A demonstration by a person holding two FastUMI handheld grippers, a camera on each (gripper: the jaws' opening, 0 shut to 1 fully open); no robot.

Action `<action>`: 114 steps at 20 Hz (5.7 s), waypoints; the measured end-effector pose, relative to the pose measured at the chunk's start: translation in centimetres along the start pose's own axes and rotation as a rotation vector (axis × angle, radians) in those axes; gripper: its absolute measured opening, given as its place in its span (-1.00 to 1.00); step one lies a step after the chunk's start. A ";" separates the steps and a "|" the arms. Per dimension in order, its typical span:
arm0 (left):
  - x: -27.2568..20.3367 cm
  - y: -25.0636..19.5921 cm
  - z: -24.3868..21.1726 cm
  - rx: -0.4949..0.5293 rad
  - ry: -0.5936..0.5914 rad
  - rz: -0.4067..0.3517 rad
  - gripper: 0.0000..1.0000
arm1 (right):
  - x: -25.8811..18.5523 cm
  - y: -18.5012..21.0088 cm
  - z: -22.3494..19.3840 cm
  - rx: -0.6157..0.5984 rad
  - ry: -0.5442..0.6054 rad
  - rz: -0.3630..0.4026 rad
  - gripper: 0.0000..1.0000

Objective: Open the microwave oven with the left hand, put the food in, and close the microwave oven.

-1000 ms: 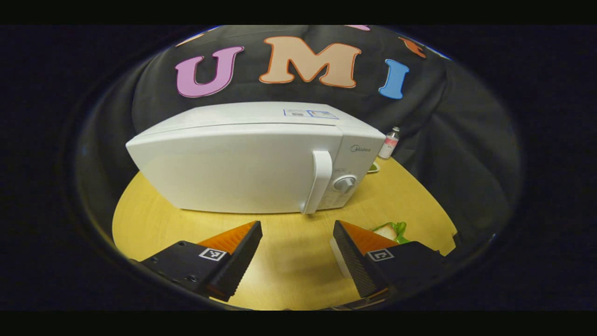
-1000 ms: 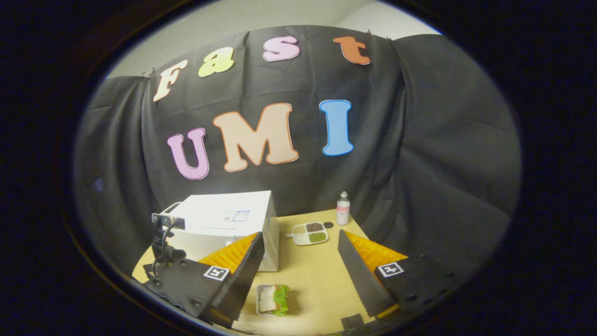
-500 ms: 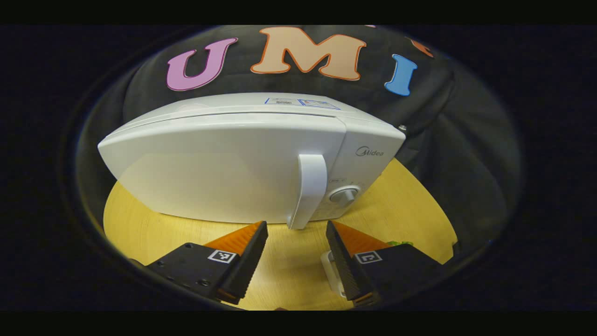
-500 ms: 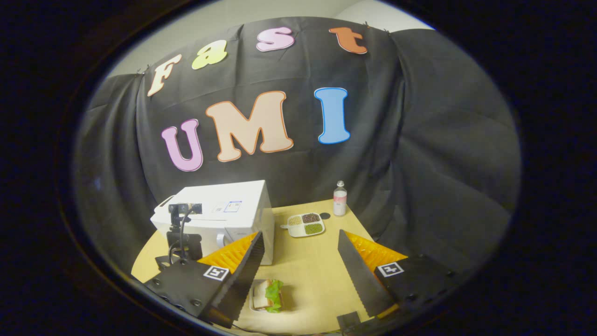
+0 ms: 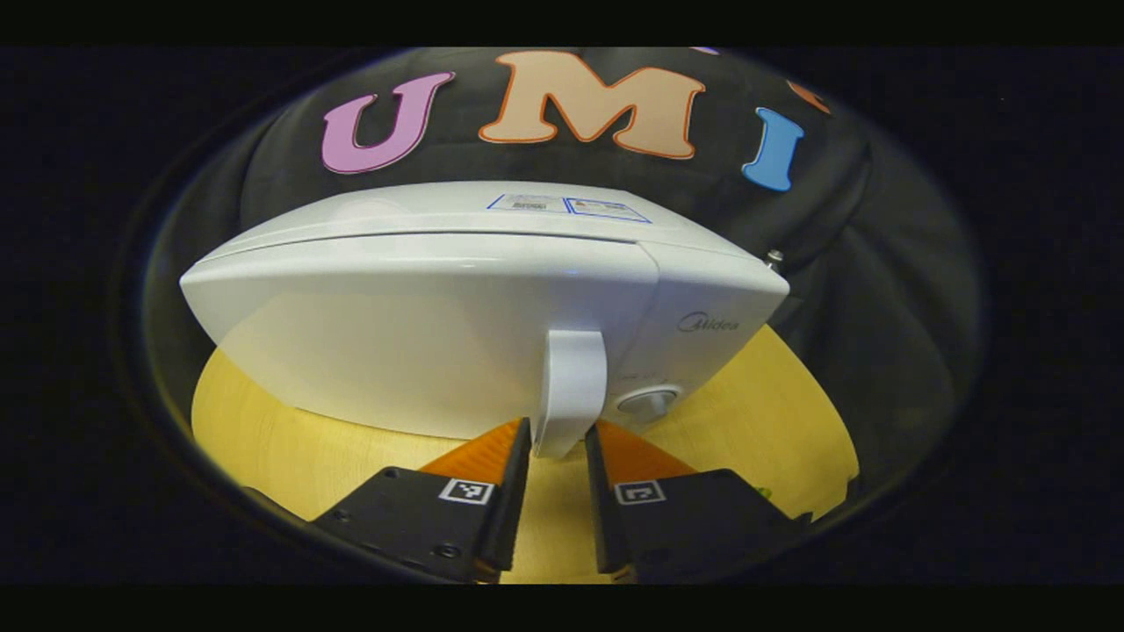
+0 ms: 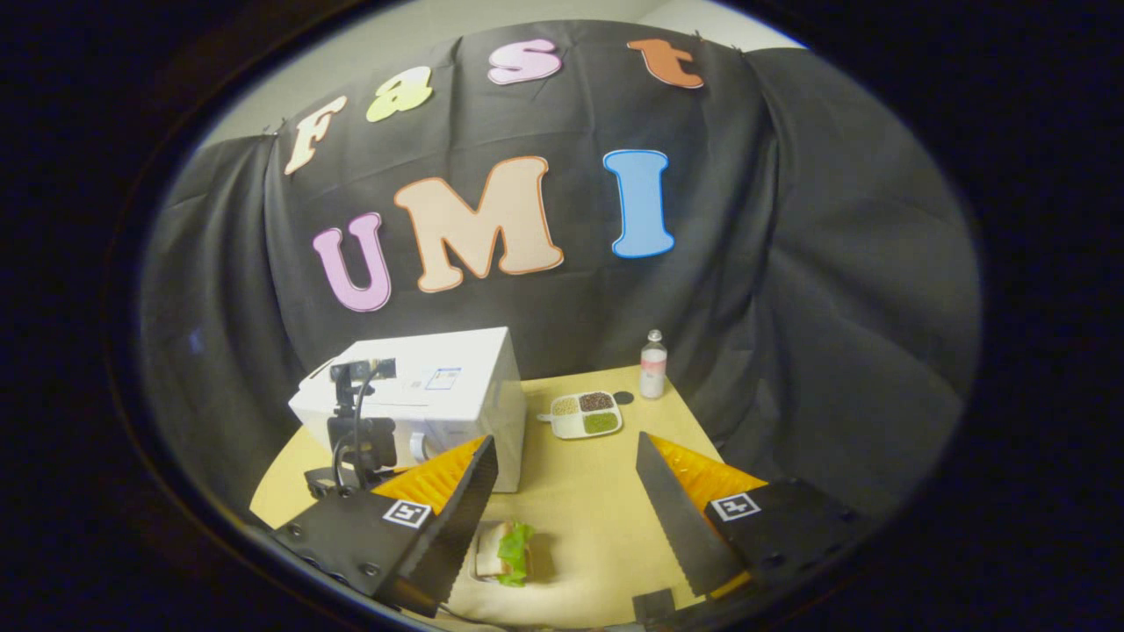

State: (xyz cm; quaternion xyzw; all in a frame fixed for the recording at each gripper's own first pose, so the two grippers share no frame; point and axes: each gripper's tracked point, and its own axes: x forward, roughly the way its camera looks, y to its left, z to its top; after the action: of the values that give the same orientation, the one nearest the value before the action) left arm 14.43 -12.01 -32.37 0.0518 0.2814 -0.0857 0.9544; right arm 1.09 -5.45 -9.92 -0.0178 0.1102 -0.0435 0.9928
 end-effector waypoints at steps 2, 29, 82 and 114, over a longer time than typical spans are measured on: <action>0.3 0.1 0.0 -0.004 -0.002 0.002 -0.37 | 0.0 -0.1 0.4 0.001 -0.007 0.008 0.83; 0.2 0.3 0.1 -0.056 -0.130 0.103 -0.86 | -0.7 -1.0 -5.8 0.008 0.138 0.156 0.83; -28.0 26.4 -13.6 -0.112 -0.130 0.214 0.99 | -14.7 11.2 -12.5 0.117 0.089 -0.008 0.79; -42.1 38.4 -4.7 -0.333 -0.436 0.815 0.89 | 3.0 6.1 -22.6 0.284 0.732 0.110 0.96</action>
State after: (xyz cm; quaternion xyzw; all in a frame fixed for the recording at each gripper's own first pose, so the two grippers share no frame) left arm -15.49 31.99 -11.35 -0.0147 0.0419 0.3319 0.9423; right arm -0.47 -0.27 -32.84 0.1422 0.4503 -0.0086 0.8814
